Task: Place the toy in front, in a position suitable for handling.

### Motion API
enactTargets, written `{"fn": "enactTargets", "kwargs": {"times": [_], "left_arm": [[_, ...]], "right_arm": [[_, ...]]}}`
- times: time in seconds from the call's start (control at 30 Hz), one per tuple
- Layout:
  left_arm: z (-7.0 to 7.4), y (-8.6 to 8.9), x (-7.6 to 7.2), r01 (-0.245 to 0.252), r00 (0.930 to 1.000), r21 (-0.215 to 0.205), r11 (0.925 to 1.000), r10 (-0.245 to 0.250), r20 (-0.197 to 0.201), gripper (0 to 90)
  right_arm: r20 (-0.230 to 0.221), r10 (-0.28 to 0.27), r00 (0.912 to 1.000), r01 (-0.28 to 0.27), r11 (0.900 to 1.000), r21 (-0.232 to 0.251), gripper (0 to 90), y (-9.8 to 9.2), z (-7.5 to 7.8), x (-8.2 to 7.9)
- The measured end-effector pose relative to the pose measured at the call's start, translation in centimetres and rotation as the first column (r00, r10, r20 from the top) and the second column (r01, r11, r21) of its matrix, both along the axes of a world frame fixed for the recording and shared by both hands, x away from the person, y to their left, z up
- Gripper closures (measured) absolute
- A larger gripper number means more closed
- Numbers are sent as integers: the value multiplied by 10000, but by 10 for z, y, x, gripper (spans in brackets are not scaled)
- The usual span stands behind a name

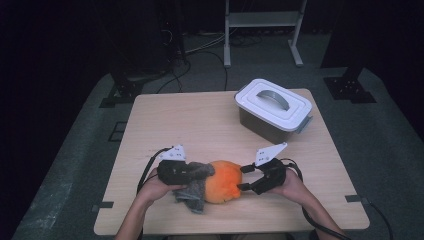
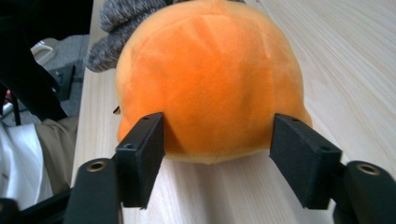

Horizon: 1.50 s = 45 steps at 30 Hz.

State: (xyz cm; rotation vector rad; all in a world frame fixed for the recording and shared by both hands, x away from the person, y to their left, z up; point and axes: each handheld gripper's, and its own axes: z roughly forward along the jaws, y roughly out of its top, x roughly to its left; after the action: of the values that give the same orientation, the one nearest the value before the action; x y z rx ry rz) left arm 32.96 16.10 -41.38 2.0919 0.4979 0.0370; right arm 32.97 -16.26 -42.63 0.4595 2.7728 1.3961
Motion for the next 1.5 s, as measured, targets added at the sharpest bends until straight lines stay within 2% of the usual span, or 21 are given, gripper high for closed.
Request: {"fn": "enactTargets", "kwargs": {"times": [0.13,0.23,0.27,0.33,0.4,0.47,0.53,0.6,0.67,0.77,0.97,1.13,1.3,1.33,1.43,1.5], "left_arm": [[-1,1,1,-45,10000,-3,10000,45,-56,754],[-2,1,1,-66,9999,-89,9999,65,-153,754],[-2,0,1,-61,9999,-83,9999,60,-136,754],[0,-1,0,-49,10000,88,9999,49,-6,754],[5,-2,-2,-26,9998,234,9997,22,197,753],[11,-2,-4,-12,9992,285,9996,1,404,754],[19,-2,-7,53,9982,168,9998,-63,596,754],[27,-5,-11,225,9967,-21,9997,-223,782,754],[34,-11,-15,359,9938,189,9992,-377,1043,753],[41,-21,-22,792,9893,85,9968,-796,1224,753],[46,-43,-31,1263,9778,860,9883,-1386,1572,749],[41,-39,-27,950,9815,1160,9887,-1125,1548,752],[37,-29,-23,684,9850,1152,9910,-854,1502,755],[36,-27,-22,643,9861,1105,9918,-802,1455,755],[31,-21,-19,504,9895,982,9939,-630,1300,755],[29,-18,-17,431,9910,821,9957,-530,1229,755]], "right_arm": [[-19,-29,10000,29,9998,198,327,5,-2,1],[-207,-123,9997,130,9994,323,448,7,-5,2],[-98,-125,9999,128,9993,345,509,7,-4,2],[90,-79,9999,75,9989,470,602,8,-3,-1],[306,3,9995,-17,9990,440,659,9,0,-4],[340,36,9994,-54,9985,549,679,9,3,-6],[378,-2,9993,-21,9982,599,686,9,5,-6],[401,-37,9992,9,9975,703,686,9,7,-5],[415,-75,9991,47,9978,667,686,10,8,-5],[343,-134,9993,110,9975,699,686,11,8,-4],[376,-180,9991,158,9982,584,686,12,7,-4],[284,-115,9995,97,9981,611,691,12,6,-5],[334,-7,9994,-15,9978,658,697,14,8,-7],[363,-12,9993,-10,9980,629,679,15,8,-7],[545,-258,9982,229,9984,517,490,17,10,-9],[692,-148,9975,112,9985,528,389,18,13,-10]]}}
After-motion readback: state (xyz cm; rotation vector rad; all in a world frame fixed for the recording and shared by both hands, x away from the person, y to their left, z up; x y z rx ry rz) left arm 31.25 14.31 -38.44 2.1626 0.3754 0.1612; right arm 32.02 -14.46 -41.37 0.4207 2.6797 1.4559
